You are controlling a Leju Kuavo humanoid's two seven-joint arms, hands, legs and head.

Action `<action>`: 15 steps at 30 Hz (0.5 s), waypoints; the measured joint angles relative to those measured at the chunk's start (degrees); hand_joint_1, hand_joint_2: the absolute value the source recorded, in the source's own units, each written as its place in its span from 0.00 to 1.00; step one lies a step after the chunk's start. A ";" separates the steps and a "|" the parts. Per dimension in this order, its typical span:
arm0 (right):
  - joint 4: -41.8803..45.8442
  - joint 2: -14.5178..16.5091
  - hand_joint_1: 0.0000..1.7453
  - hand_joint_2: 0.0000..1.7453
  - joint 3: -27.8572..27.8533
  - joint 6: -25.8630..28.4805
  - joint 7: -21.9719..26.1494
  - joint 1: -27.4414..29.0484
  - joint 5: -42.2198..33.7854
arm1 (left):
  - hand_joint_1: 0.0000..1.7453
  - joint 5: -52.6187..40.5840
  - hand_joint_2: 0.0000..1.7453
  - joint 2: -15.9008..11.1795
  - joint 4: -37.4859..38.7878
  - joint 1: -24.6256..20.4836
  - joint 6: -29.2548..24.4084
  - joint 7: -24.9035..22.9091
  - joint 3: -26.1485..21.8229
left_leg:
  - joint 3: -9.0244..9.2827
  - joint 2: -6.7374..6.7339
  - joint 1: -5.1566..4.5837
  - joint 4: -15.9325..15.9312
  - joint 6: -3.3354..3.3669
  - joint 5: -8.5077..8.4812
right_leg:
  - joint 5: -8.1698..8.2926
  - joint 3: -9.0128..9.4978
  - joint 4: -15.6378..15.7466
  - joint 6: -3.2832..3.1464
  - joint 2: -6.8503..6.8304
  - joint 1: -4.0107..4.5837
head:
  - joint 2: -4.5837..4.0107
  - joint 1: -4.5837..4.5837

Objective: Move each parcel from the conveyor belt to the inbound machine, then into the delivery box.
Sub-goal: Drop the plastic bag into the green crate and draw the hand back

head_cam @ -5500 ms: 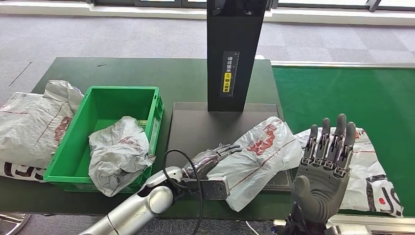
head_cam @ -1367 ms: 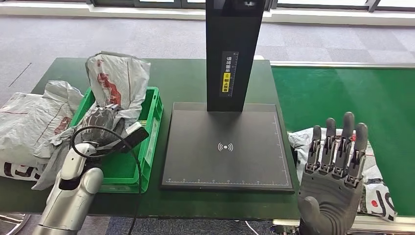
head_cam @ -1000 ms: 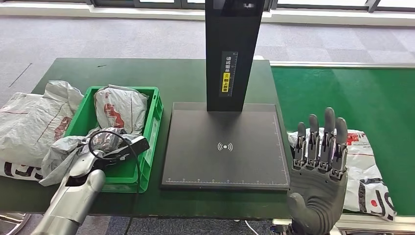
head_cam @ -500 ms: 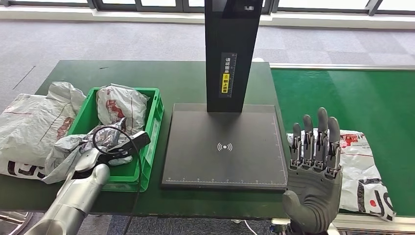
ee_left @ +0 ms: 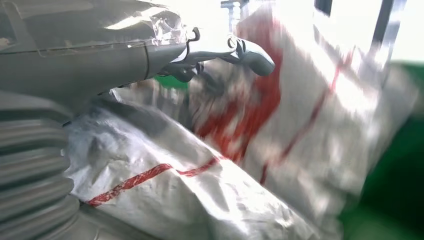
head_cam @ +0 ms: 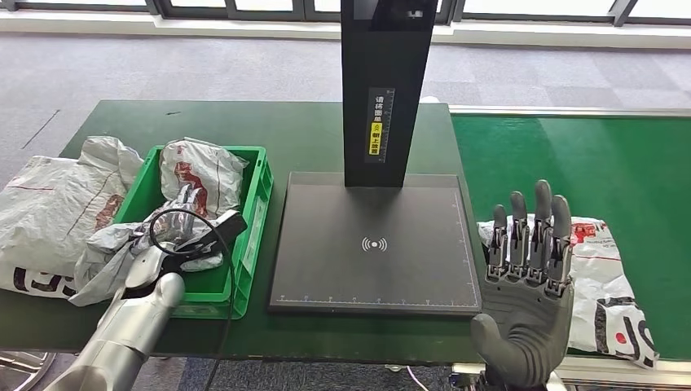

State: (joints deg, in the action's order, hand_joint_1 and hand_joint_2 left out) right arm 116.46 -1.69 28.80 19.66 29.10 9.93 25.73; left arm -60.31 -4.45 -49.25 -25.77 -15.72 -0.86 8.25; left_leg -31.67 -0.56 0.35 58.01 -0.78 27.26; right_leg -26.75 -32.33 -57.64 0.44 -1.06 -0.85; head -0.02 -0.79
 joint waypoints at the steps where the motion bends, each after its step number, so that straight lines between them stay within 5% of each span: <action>1: -0.09 -0.14 0.00 1.00 -0.07 0.37 -1.50 0.13 1.36 | 0.00 1.84 0.00 0.75 -1.86 1.00 -2.83 0.81 -0.23 | -0.01 0.00 -0.01 0.00 0.00 0.00 | 0.00 -0.01 0.00 0.00 0.00 -0.01 | 0.00 0.00; 2: -0.26 -0.31 0.00 0.75 -0.20 0.58 -3.27 0.23 3.20 | 0.00 4.02 0.00 1.57 -4.12 2.30 -5.75 1.83 -0.42 | -0.03 -0.01 -0.02 0.00 0.00 0.01 | 0.00 -0.02 0.00 0.00 0.01 -0.01 | 0.00 0.00; 5: -1.94 -1.25 0.00 0.75 -1.70 -0.34 -10.48 -0.04 11.36 | 0.00 15.01 0.00 4.36 -13.23 8.22 -13.91 6.69 -0.69 | -0.10 -0.09 -0.03 0.01 0.03 0.07 | 0.01 -0.11 0.01 0.01 0.13 -0.02 | 0.00 0.00; 6: -3.33 -2.52 0.00 1.00 -2.78 -2.44 -14.81 -0.31 14.76 | 0.00 21.44 0.00 5.43 -17.14 10.79 -15.97 9.78 -0.70 | -0.11 -0.16 -0.03 0.01 0.04 0.12 | 0.01 -0.15 0.04 0.03 0.21 -0.02 | 0.00 0.01; 9: -11.44 -12.87 0.00 1.00 -8.48 -15.39 -33.24 -1.60 20.73 | 0.00 43.22 0.00 7.73 -29.81 18.79 -19.52 22.96 -0.10 | -0.08 -0.30 -0.02 0.09 0.29 0.32 | 0.09 -0.06 0.34 0.23 0.31 0.00 | 0.00 -0.03; 11: -20.01 -21.20 0.00 1.00 -14.61 -19.74 -41.16 -1.57 19.80 | 0.00 51.40 0.00 8.10 -36.79 22.90 -20.97 28.34 1.29 | -0.29 0.15 -0.06 0.20 0.54 0.31 | 0.05 0.03 0.47 0.52 -0.10 -0.03 | 0.00 0.00; 15: -29.77 -29.73 0.00 1.00 -24.08 -19.55 -35.30 -0.75 19.48 | 0.00 59.12 0.00 7.87 -44.42 26.84 -20.19 34.29 3.25 | -0.68 0.56 -0.19 0.27 0.67 0.26 | 0.05 -0.19 0.48 0.72 -0.46 -0.14 | 0.00 -0.02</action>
State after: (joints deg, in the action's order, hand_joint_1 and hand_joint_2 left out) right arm 86.70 -31.42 4.72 0.11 -6.20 9.18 45.21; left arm -1.18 3.41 -93.68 1.07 -35.90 33.43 11.50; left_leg -32.35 0.00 0.16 58.28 -0.11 27.52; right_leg -26.70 -32.53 -57.16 1.16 -1.51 -1.00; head -0.02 -0.80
